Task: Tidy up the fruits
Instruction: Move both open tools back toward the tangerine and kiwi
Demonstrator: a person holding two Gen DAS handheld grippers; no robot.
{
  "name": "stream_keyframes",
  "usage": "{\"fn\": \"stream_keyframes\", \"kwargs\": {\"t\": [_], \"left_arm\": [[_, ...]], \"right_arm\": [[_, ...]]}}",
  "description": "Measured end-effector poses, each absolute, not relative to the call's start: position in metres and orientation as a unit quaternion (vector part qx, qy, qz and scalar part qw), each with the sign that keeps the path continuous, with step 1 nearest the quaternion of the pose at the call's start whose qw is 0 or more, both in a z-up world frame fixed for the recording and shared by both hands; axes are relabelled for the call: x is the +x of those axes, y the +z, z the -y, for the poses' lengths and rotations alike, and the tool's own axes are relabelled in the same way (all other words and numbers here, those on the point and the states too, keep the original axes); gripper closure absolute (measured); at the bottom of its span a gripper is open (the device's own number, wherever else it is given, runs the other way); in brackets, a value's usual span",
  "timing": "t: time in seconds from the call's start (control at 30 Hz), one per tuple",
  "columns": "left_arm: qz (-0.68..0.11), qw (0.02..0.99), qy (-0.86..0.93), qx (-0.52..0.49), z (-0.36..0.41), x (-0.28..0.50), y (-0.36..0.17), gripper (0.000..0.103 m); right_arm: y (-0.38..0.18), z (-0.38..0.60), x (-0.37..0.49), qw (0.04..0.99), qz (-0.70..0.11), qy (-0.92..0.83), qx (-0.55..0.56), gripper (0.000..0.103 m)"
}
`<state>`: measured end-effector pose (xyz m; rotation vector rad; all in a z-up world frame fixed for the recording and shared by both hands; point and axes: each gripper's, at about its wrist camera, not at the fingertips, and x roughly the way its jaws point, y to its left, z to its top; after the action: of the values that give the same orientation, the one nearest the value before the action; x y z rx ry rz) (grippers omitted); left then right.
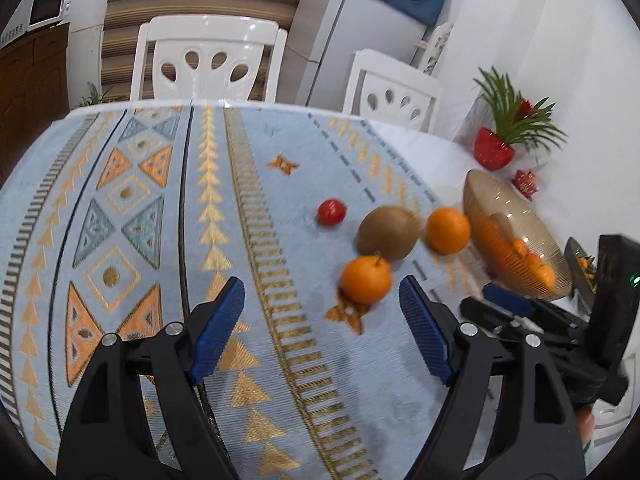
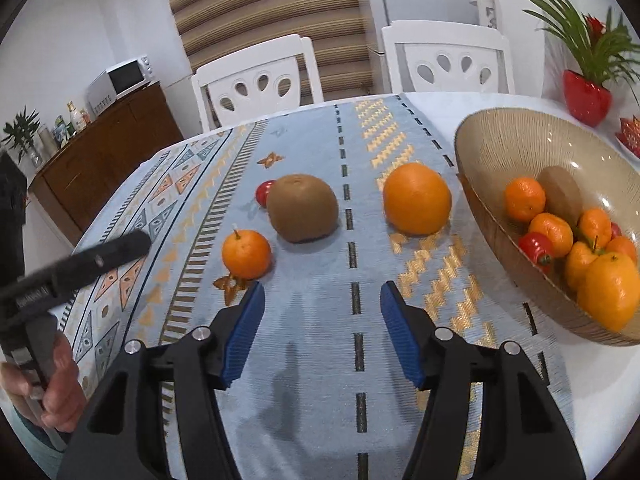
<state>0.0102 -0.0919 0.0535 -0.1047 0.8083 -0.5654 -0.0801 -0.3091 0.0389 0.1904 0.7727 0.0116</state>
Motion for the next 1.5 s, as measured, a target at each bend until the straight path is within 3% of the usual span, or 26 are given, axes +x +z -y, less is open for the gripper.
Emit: {"fn": "stream_keyframes", "kwargs": {"t": [0.4, 1.1, 1.4, 1.5], "left_arm": [[-0.407, 0.876, -0.256, -0.038, 0.099, 0.014, 0.027, 0.023], [-0.389, 0.886, -0.251, 0.001, 0.11, 0.006, 0.028, 0.016], [-0.406, 0.862, -0.303, 0.022, 0.123, -0.004, 0.034, 0.035], [-0.416, 0.853, -0.311, 0.047, 0.129, -0.009, 0.043, 0.036]], "right_arm": [[0.032, 0.325, -0.081, 0.925, -0.364, -0.027, 0.108, 0.029], [0.037, 0.323, -0.087, 0.933, -0.342, -0.039, 0.103, 0.025], [0.035, 0.332, -0.079, 0.917, -0.375, -0.028, 0.134, 0.025], [0.034, 0.334, -0.069, 0.899, -0.409, -0.007, 0.155, 0.025]]}}
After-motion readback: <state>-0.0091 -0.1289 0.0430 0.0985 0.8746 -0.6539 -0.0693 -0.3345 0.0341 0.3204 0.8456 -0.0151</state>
